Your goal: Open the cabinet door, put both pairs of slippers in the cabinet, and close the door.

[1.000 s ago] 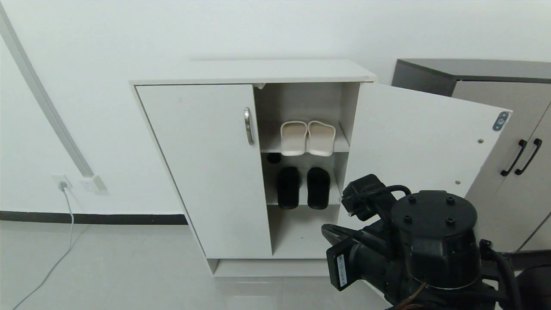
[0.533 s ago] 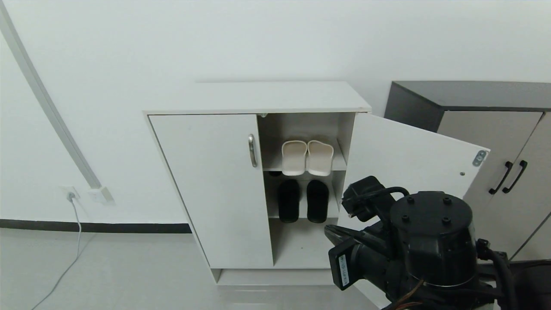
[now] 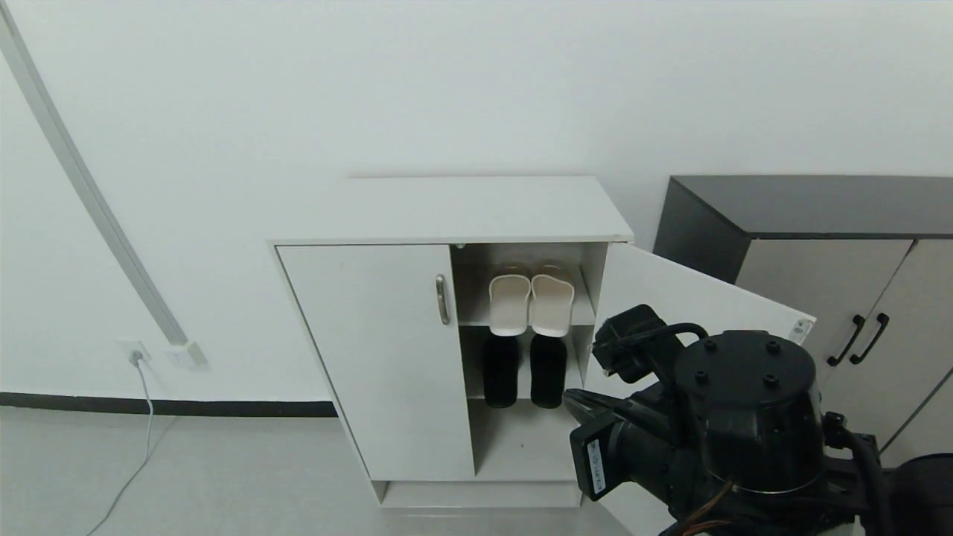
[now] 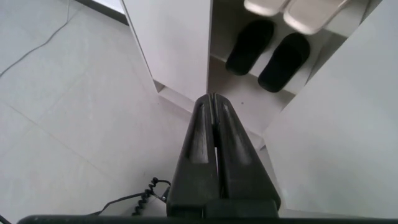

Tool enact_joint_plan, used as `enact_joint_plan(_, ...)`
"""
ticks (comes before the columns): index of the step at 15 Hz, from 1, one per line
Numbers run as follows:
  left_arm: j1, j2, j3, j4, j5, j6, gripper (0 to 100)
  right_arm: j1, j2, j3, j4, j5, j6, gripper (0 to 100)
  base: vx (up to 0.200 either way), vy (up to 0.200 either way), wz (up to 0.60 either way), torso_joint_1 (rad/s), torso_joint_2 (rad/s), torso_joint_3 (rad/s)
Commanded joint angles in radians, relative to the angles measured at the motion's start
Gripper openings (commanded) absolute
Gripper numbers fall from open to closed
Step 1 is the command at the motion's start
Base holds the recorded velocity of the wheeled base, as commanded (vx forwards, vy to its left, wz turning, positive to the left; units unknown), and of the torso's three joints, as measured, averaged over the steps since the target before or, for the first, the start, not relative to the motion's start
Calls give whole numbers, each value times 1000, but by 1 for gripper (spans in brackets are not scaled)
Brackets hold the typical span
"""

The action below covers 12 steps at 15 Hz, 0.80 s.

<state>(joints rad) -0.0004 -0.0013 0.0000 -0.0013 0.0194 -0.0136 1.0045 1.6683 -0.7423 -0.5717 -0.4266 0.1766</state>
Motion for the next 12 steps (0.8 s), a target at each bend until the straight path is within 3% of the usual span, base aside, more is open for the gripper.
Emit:
enact_joint_plan(1,0,1,0,0,1,0,0,0,-1,1,0,0,0,0,0,0,0,203,-520,-315)
enact_joint_plan(12,0,1,0,0,1,0,0,-1,1,1,0,0,0,0,0,0,0,237,-555,-314)
